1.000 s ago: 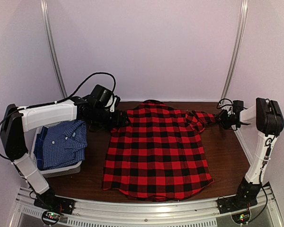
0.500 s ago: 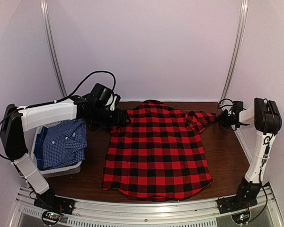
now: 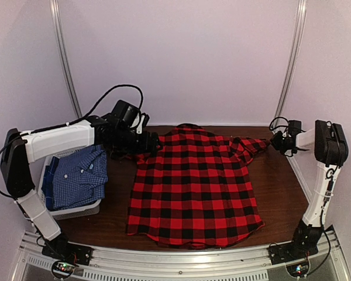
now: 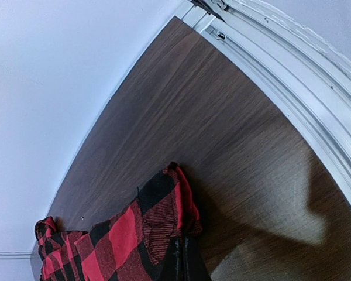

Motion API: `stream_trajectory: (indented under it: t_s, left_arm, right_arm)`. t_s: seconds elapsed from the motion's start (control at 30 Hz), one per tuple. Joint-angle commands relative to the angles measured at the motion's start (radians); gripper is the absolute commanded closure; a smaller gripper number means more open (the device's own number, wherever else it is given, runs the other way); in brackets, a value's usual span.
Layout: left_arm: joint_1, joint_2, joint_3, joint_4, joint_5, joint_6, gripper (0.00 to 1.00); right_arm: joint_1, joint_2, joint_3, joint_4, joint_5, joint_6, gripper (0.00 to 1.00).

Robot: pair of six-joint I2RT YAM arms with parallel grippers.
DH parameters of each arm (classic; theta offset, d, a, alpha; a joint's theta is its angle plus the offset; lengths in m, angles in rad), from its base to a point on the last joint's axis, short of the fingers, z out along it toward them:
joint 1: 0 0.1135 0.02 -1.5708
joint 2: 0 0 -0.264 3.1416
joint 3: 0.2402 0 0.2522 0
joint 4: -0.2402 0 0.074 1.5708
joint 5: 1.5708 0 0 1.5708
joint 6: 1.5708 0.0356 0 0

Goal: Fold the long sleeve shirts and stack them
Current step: Pick up the sleeve from the center of the board.

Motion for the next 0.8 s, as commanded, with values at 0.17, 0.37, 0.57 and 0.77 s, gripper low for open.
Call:
stream_trajectory:
  t_s: [0.17,0.37,0.57,0.77]
  left_arm:
    - [0.002,0.019,0.039,0.008,0.011,0.006,0.16]
    - [0.003,0.027,0.048,0.008,0.016,0.01,0.16]
    - [0.002,0.037,0.057,0.02,0.032,0.022,0.16]
    - [0.001,0.037,0.064,0.089,0.095,0.061,0.16]
  right_arm:
    - [0.012,-0.109,0.033,-0.033,0.016,-0.057,1.0]
    - [0.057,-0.168,0.071,-0.049,-0.046,-0.097,1.0]
    - [0.127,-0.266,0.077,-0.043,-0.142,-0.155,1.0]
    - [0.228,-0.391,0.062,-0.068,-0.176,-0.242,1.0]
